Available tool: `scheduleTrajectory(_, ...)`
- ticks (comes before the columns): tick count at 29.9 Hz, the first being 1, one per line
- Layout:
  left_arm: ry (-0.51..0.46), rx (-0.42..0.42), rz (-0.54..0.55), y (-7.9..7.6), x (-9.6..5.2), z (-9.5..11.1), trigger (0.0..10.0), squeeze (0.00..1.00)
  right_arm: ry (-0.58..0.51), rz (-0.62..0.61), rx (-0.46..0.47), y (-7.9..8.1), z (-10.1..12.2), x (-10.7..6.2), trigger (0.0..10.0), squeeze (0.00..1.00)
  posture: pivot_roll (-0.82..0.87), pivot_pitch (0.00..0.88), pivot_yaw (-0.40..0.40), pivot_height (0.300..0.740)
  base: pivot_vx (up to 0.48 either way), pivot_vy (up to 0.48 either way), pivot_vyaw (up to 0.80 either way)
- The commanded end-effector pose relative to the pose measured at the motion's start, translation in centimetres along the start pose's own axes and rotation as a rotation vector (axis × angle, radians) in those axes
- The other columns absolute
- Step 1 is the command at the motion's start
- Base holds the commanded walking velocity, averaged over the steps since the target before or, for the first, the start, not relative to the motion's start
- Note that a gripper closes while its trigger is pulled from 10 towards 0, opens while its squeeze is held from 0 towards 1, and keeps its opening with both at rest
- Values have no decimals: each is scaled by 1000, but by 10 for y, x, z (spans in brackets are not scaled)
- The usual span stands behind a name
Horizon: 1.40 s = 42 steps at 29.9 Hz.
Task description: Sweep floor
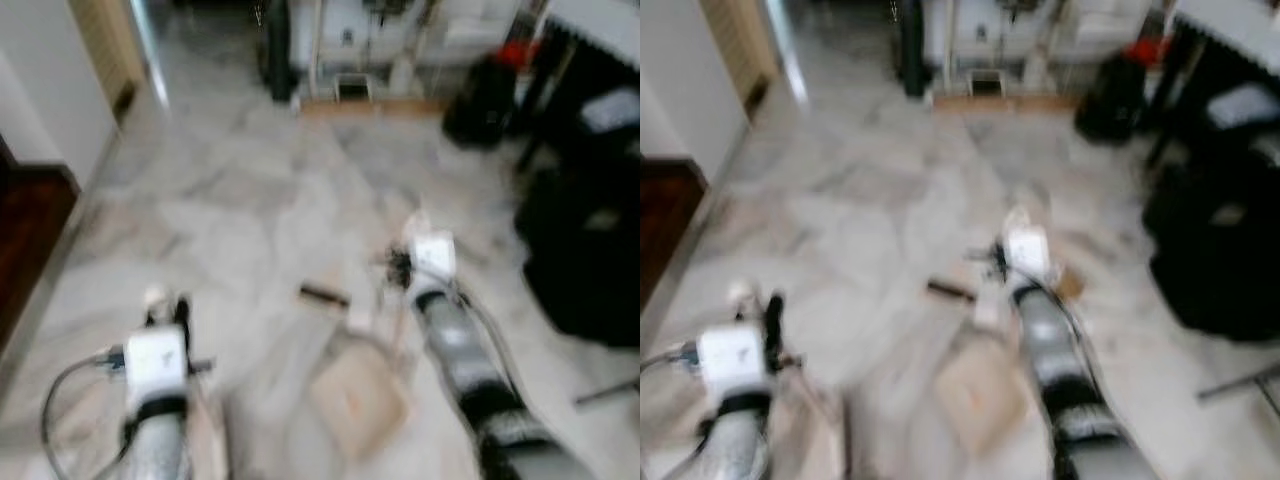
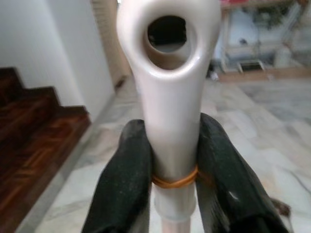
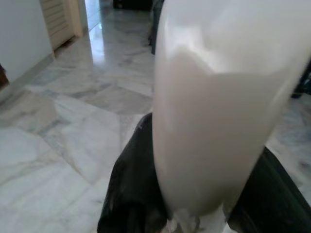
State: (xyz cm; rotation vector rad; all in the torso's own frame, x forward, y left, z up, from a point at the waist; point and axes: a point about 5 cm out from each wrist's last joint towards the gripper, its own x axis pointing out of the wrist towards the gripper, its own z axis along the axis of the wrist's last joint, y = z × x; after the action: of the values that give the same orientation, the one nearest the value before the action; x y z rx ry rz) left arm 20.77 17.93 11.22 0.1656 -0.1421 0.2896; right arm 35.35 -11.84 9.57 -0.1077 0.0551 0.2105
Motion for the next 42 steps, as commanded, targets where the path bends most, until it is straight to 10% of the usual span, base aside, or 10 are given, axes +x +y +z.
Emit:
scheduleTrajectory(1, -54, 16, 0, 0, 2, 10, 10000, 0, -50, -25, 42, -8, 9, 1, 10000, 0, -155, 78, 13, 740, 360, 0, 0)
scheduleTrajectory(42, -66, 15, 4, 0, 4, 11, 10000, 0, -66, -11, 46, -6, 12, 2, 10000, 0, -160, 68, 12, 740, 358, 0, -465)
